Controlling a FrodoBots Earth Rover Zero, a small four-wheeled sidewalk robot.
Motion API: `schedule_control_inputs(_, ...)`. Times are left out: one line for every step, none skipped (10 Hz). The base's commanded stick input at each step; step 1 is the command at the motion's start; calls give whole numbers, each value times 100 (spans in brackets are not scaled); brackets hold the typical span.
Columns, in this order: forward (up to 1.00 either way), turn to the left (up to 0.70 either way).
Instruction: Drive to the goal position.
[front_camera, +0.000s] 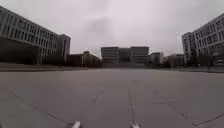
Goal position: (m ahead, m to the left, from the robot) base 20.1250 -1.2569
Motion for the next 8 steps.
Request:
schedule_control_inputs(70,-2)
schedule_control_inputs(70,-12)
schedule_control_inputs(70,-10)
schedule_control_inputs(70,-3)
schedule_control_inputs(70,0)
schedule_control_inputs(70,0)
schedule_control_inputs(70,0)
schedule_control_inputs(70,0)
